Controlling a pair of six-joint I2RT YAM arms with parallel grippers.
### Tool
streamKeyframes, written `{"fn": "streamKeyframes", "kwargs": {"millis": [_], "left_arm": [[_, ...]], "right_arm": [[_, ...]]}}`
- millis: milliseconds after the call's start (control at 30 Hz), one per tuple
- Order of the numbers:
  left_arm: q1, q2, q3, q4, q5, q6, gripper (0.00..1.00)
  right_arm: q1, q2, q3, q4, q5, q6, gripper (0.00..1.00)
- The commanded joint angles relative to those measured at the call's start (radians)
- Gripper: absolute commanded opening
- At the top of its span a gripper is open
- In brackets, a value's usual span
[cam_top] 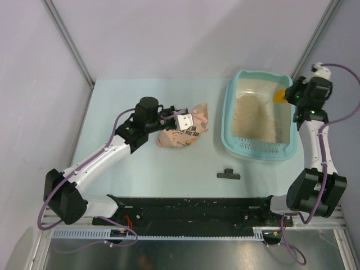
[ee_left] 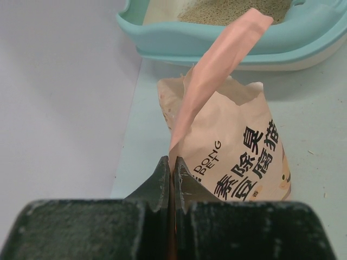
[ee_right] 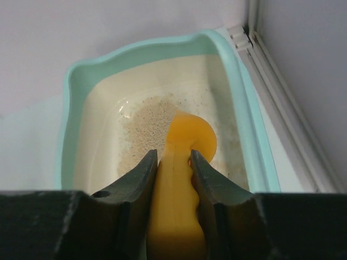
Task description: Fill the litter box with clean litter
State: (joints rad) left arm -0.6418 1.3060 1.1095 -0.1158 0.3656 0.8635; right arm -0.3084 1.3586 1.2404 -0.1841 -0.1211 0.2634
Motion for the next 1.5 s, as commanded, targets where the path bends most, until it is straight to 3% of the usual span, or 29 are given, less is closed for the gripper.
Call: {"fn": "streamKeyframes", "kwargs": {"millis": [0,100,200,333,533,700,933,1133,1200,1333,1467], "left_arm": [[-0.024,-0.059,0.019,0.110,0.072,-0.035,0.00],[-0.022,-0.062,0.019,0.110,0.059,-0.038,0.00],[-0.022,-0.071,0.012,0.110,0.049,-0.038,0.00],[-0.022,-0.079,-0.003,0.108,0.038,-0.034,0.00],[-0.019,-0.097,-0.022,0.108,0.042,-0.034,0.00],[-0.019,-0.109,-0.031,0.110,0.030,-0.035,0.00],[-0.019,-0.113,-0.040,0.108,0.013,-0.047,0.00],[-0.019,-0.123,-0.043,0.110,0.016,-0.049,0.00],[-0.019,-0.134,-0.046,0.110,0.019,-0.049,0.00],[-0.021,-0.143,-0.048,0.110,0.022,-0.081,0.00],[-0.024,-0.129,-0.031,0.111,0.032,-0.138,0.00]], "right_arm": [[0.130,0.022,0.036,0.173,0.173,-0.407,0.00],[0.166,0.008,0.036,0.221,0.187,-0.495,0.00],[0.189,-0.018,0.059,0.184,0.051,-0.513,0.00],[0.219,-0.042,0.134,-0.050,-0.378,-0.411,0.00],[0.362,-0.030,0.259,-0.277,-0.641,-0.403,0.00],[0.437,0.039,0.387,-0.469,-0.738,-0.464,0.00],[0.512,0.091,0.433,-0.580,-0.755,-0.581,0.00],[0.615,0.132,0.406,-0.574,-0.569,-0.632,0.00],[0.652,0.164,0.403,-0.516,-0.449,-0.595,0.00],[0.695,0.230,0.424,-0.377,-0.186,-0.304,0.00],[0.752,0.273,0.415,-0.342,-0.049,-0.288,0.00]]}}
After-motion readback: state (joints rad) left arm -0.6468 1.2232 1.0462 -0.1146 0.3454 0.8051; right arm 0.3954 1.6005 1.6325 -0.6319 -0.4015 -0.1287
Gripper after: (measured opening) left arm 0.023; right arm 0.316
